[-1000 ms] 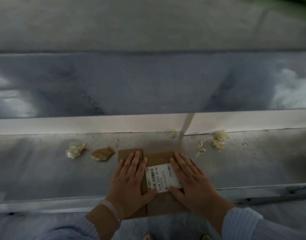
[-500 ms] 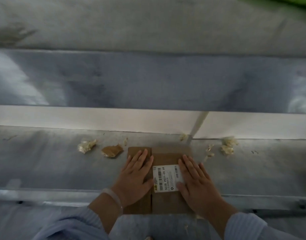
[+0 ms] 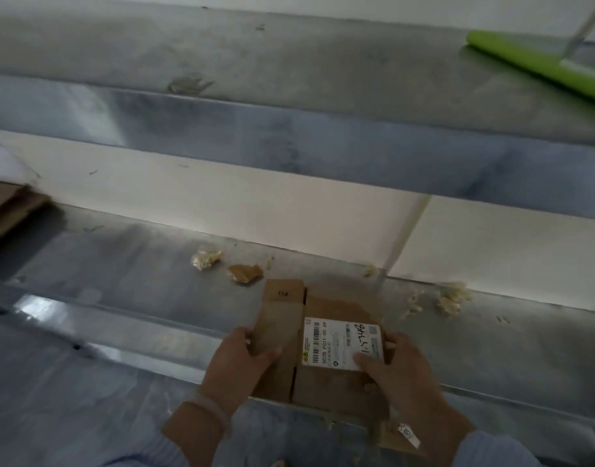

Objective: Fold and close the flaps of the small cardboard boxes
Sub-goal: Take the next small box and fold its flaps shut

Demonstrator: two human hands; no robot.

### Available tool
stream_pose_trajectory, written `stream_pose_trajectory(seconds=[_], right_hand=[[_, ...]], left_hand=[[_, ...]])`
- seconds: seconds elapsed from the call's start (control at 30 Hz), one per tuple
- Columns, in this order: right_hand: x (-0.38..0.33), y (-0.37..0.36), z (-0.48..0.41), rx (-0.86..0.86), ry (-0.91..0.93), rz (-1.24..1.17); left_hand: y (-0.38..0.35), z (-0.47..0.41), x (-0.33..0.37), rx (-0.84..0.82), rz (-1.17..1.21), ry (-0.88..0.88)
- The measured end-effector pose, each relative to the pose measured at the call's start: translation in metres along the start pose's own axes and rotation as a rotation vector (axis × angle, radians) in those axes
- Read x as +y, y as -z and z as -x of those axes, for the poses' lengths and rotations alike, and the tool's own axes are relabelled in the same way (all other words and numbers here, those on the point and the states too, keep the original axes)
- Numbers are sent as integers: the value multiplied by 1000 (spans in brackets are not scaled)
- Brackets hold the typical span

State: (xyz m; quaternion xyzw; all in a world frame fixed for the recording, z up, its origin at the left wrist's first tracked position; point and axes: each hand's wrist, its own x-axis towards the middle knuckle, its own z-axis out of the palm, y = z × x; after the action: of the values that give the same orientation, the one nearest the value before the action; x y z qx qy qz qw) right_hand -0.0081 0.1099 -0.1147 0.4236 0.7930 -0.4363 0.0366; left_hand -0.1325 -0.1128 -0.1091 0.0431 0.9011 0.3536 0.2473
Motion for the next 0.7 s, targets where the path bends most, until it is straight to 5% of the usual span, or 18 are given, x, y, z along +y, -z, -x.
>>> stream_pose_trajectory(seconds=[0.4, 0.7], right_hand=[[-75, -45, 36, -229, 269, -14], [-218, -193, 94, -338, 447, 105]], left_hand=[[92, 72, -58, 365, 131, 45], [252, 76, -175, 602, 106, 84]])
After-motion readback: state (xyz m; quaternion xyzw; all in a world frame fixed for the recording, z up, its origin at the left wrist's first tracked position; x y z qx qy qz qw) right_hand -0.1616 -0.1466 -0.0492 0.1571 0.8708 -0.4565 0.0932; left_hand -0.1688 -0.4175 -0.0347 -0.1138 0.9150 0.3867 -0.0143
